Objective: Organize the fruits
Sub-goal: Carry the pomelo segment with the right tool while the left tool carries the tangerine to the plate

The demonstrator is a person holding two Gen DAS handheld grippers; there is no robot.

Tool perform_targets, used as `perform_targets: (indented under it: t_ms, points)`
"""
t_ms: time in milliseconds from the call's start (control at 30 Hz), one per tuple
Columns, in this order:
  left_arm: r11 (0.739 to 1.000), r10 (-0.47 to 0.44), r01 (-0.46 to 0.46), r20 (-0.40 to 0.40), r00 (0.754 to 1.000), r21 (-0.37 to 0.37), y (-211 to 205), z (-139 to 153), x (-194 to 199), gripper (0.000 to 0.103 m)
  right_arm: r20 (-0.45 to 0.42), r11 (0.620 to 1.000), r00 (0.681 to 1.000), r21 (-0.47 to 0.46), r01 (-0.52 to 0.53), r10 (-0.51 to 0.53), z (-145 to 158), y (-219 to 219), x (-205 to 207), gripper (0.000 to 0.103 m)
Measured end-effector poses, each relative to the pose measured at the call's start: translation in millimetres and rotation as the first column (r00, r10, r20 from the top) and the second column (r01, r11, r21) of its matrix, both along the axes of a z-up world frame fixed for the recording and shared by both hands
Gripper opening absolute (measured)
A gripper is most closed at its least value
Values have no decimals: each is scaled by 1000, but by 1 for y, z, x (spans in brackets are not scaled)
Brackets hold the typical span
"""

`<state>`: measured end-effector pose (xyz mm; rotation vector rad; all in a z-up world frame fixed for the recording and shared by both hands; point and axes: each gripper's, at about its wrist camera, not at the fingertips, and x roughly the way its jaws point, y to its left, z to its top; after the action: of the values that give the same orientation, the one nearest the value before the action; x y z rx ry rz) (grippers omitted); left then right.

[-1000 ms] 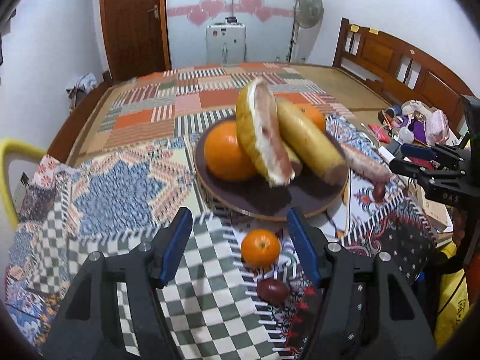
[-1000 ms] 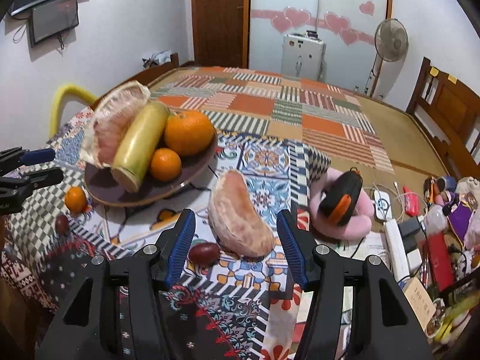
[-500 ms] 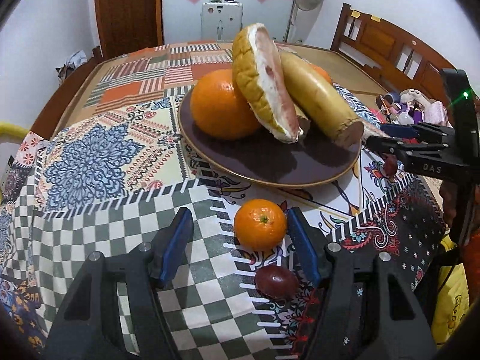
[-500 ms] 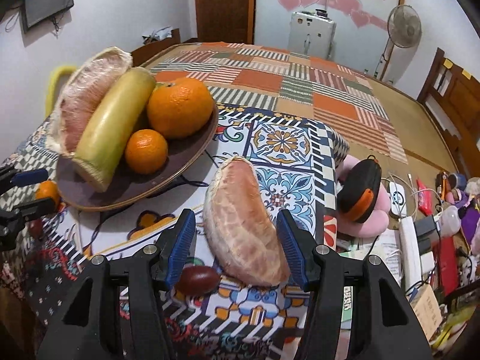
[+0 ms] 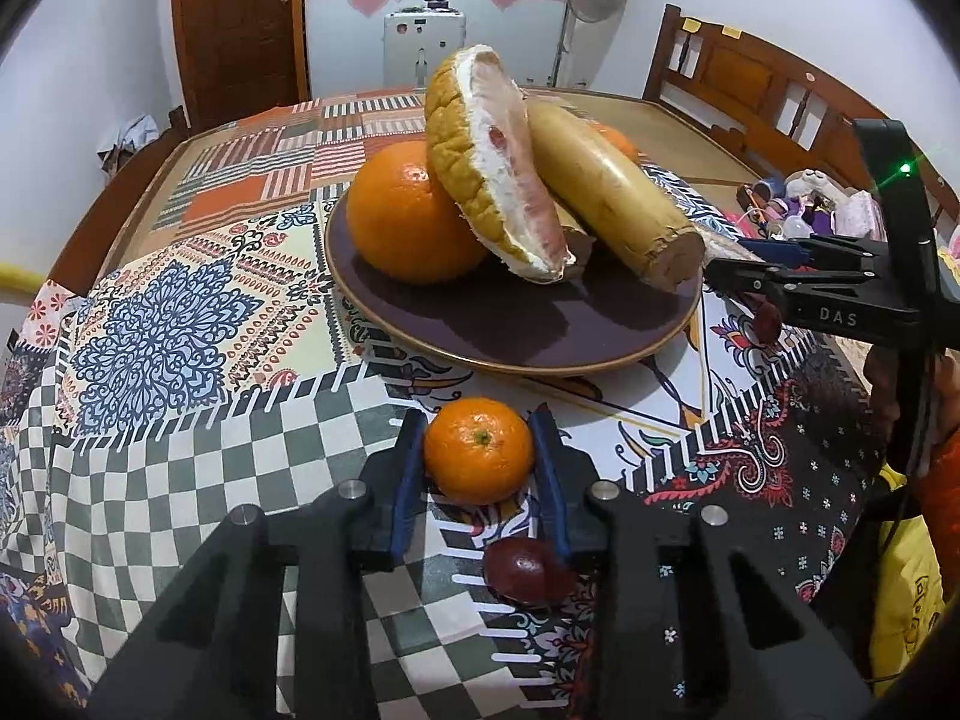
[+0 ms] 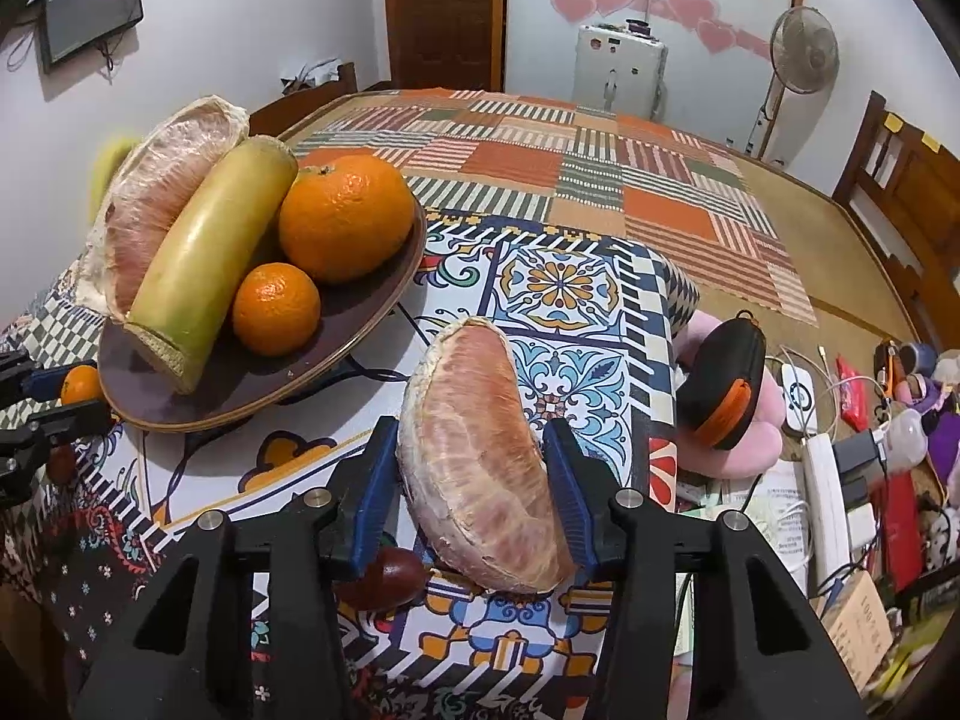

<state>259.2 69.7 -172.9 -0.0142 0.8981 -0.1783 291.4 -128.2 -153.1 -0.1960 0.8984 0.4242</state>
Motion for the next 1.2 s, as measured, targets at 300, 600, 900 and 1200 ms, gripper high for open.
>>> perform_targets:
  t_ms: [300,600,900,1200]
  points:
    - [1000,28,-28,35,999,0,13,15,-7,34,23,998,999,60,23,-24,10,-10,-6,41]
    - [999,37,-37,85,996,-5,18,32,-3,34,109,993,994,118,11,-23,44,-6,-14,41]
    - [999,46,-46,97,994,-4,15,33,12,34,172,981,985,191,-41,7,67,15,-14,41]
    - [999,50,-49,80,996,-14,18,22,29,34,167,977,985,204,-69,35,58,47,6,41]
